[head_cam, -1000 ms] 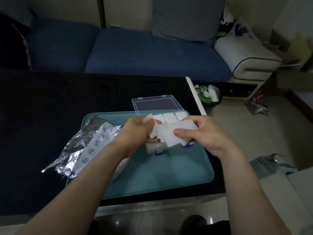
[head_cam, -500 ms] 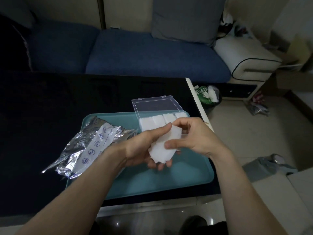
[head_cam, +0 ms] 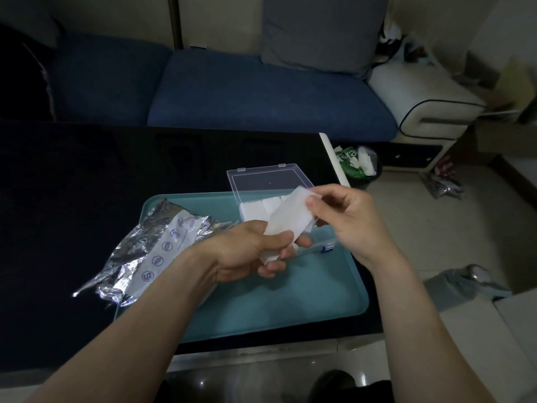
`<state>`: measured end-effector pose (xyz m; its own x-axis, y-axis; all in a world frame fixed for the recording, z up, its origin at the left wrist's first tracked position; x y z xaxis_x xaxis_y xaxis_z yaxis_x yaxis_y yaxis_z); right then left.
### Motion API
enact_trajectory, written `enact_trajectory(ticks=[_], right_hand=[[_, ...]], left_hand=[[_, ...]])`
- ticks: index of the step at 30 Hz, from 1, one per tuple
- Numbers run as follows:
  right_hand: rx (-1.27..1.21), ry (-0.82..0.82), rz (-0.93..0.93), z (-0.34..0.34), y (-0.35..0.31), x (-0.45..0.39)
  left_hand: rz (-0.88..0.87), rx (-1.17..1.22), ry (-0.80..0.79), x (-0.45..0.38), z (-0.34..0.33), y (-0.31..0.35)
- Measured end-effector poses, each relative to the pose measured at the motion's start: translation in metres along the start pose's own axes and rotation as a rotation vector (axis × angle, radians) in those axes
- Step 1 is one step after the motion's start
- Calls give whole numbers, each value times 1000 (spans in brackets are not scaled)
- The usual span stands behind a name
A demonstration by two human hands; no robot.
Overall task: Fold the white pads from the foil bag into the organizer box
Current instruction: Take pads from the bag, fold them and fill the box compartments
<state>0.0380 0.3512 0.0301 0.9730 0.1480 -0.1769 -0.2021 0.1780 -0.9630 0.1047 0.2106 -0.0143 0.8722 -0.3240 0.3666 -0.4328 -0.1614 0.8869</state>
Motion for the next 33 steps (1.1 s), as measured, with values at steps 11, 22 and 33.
enact_trajectory(ticks=[11, 22, 33], right_hand=[[-253, -138, -198, -2, 2, 7], [38, -63, 17, -21, -7, 12], [345, -490, -42, -51, -3, 38]], left_hand=[[90, 275, -11, 5, 0, 8], [-1, 125, 103, 0, 2, 0], [81, 276, -21, 1, -5, 4]])
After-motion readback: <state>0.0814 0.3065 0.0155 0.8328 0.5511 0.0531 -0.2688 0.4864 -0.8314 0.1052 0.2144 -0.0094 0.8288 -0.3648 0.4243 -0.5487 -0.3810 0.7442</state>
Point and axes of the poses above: each hand's wrist, its own x-axis away from the middle knuckle, its own z-axis out of the back of the hand, y = z × x, the point moved 6 cm from there along -x, towards the middle knuckle, and after that the axes turned 10 degrees about y, right-handed, at the moved point
